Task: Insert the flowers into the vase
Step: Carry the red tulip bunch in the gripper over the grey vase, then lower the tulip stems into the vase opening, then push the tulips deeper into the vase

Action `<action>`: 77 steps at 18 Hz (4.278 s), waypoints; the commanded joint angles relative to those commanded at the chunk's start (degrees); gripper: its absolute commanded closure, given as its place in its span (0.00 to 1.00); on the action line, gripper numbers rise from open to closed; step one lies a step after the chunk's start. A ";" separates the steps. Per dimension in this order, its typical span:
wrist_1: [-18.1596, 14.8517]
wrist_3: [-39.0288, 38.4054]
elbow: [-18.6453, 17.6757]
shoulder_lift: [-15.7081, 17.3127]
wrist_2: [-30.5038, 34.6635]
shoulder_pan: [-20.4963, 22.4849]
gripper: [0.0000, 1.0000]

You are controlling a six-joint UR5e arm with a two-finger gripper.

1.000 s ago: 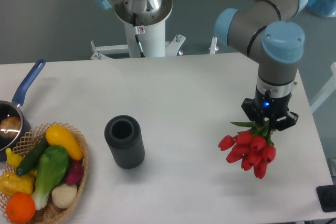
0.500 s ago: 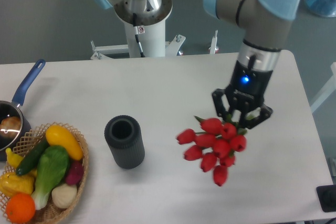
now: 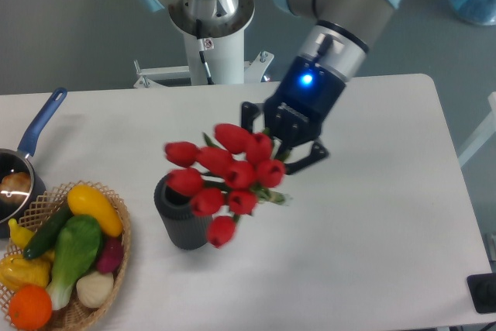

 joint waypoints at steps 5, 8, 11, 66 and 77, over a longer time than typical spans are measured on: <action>0.00 0.00 -5.18 1.58 -14.83 0.09 0.91; 0.00 0.26 -7.47 1.85 -19.51 0.61 0.90; 0.09 0.62 -8.44 1.24 -28.71 3.16 0.88; 0.26 21.97 -24.70 -5.62 -23.56 1.84 0.52; 0.26 21.97 -24.97 -6.24 -21.19 1.84 0.43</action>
